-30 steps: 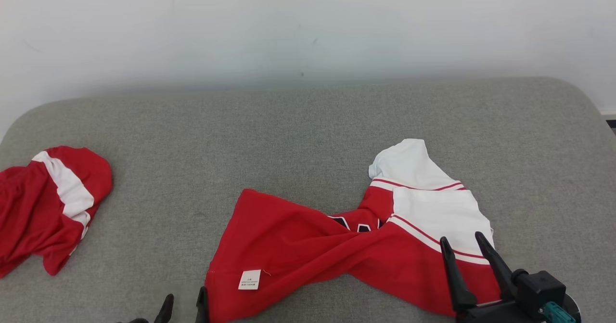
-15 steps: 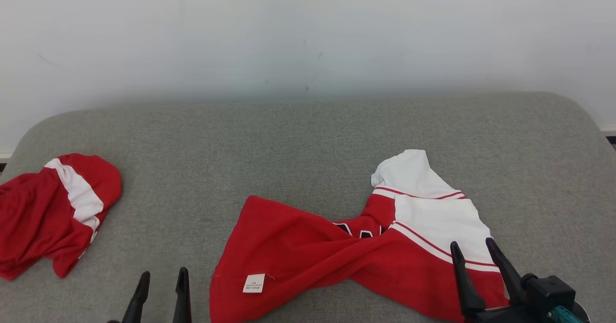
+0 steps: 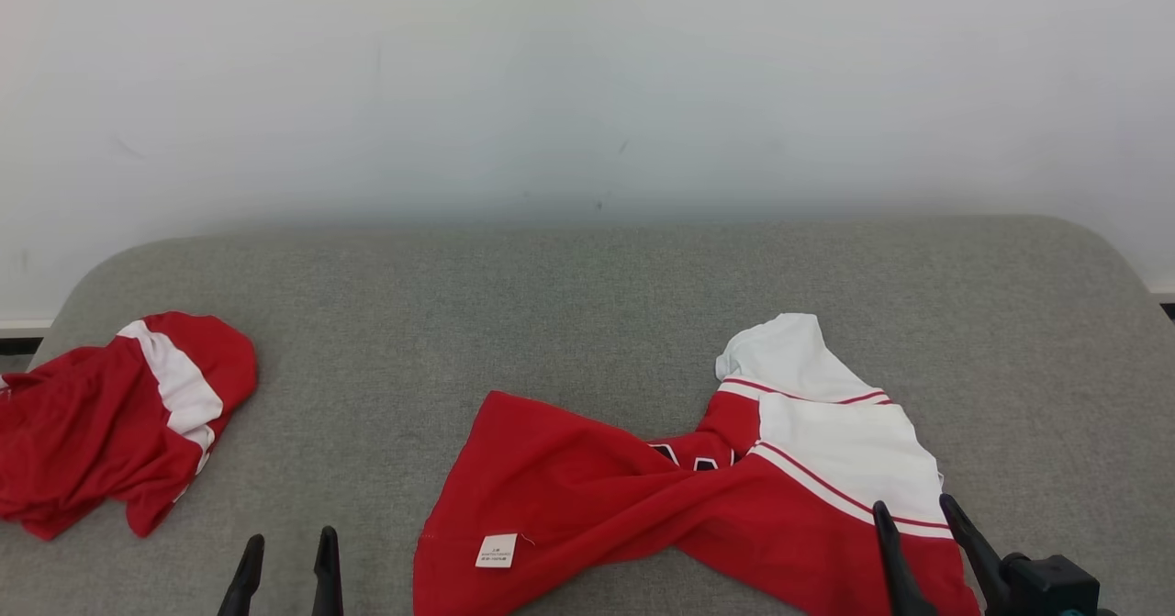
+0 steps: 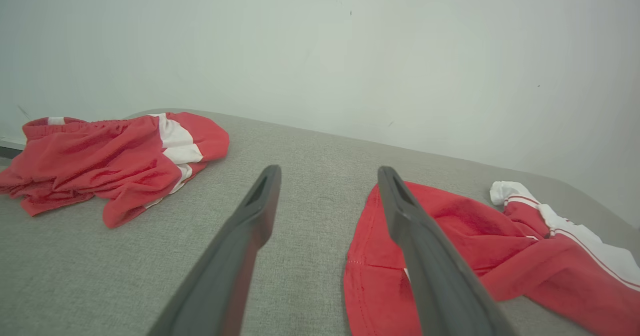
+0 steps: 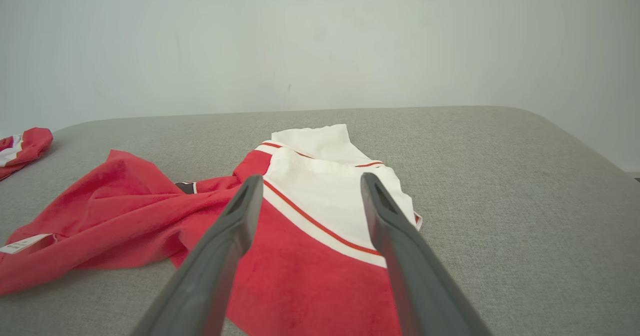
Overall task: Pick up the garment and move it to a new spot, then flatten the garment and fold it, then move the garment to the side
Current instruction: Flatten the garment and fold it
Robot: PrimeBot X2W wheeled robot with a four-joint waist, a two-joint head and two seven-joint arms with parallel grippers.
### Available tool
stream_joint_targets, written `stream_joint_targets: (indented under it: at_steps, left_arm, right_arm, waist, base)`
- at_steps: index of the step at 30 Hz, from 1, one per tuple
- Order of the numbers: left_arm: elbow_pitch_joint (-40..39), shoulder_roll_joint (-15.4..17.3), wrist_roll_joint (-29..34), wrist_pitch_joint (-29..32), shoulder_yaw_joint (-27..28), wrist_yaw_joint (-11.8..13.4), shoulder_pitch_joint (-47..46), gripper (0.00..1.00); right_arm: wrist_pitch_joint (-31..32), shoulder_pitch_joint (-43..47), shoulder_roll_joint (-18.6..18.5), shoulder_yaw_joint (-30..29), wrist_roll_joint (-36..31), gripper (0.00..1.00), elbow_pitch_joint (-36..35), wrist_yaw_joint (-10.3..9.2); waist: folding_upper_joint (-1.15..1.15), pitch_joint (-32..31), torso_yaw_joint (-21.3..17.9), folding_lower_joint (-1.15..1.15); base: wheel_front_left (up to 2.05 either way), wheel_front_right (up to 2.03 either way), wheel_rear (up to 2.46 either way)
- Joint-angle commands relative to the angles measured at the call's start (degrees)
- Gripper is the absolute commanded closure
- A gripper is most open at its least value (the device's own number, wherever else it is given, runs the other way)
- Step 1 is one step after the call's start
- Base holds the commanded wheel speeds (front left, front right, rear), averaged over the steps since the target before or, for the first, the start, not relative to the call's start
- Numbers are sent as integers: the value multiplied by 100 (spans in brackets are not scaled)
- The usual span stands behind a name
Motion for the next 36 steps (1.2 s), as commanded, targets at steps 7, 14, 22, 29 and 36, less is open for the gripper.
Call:
stream_joint_targets:
  at_steps: [7, 14, 22, 29, 36]
  left_arm:
    - [129, -70, 105, -4, -26, -83, -76, 0]
    - [88, -92, 105, -4, -167, -127, -58, 0]
    - [65, -98, 113, -5, -185, -163, -183, 0]
    - [100, -100, 101, -5, -221, -183, -281, 0]
    - [111, -101, 90, -5, -190, -173, -305, 0]
  right_arm:
    - [432, -178, -116, -39, 166, 0, 235, -13]
    - [1484, -1002, -452, -332, 374, 0, 1103, -13]
    - [1972, -1689, -674, -496, 496, 0, 1988, -13]
    - [2018, -2080, -742, -215, 787, 0, 2592, -13]
    - [1918, -2220, -825, 105, 977, 35, 2835, -13]
  waist:
    - [0, 28, -41, 1]
    - [0, 267, 54, 1]
    - [0, 463, 246, 1]
    - [0, 586, 338, 1]
    - [0, 635, 344, 1]
  base:
    - [0, 0, 0]
    - [0, 0, 0]
    - [0, 0, 0]
    - [0, 0, 0]
    - [0, 0, 0]
